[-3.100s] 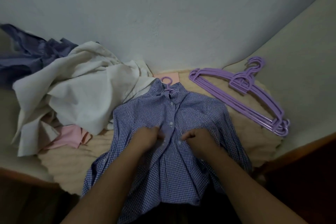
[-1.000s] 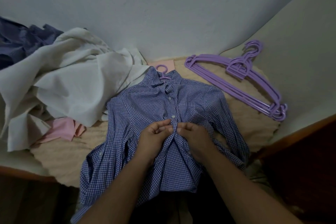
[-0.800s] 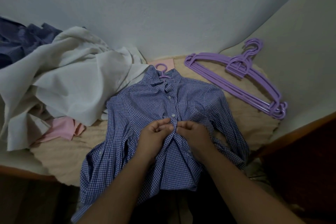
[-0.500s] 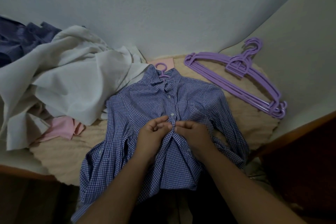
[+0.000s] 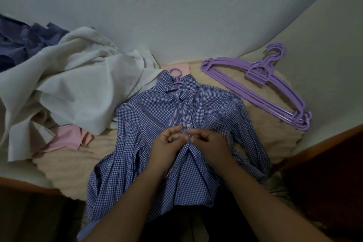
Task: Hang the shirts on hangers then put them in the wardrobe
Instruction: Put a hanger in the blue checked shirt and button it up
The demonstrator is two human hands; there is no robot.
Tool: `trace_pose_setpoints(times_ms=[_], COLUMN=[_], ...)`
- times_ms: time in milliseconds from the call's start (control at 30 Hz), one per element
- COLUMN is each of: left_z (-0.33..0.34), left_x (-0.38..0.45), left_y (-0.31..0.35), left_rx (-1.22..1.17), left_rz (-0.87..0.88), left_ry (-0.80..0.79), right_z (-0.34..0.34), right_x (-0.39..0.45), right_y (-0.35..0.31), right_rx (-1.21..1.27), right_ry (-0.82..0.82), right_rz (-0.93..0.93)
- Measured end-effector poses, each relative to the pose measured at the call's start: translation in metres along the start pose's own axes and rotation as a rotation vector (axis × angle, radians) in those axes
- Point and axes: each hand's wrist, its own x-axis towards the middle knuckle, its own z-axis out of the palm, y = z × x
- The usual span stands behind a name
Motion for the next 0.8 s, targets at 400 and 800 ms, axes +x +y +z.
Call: trace_pose_setpoints(times_ms=[400,800], left_z=[0.0002,-0.001], left_x=[-0.0032,0.0028], left_y=[-0.0004,0.0046], left_rx=[-0.157,-0.267], left_rz=[-0.06,-0.143], left_ry=[-0.023,-0.024], right_z=[-0.0034,-0.0055], right_x=[0.0015,0.0042], right_y=[-0.0039,-0.0066], right_rx=[0.054,-0.015], right_ry=[-0.007,-0.047], right_rz=[0.079,-0.019])
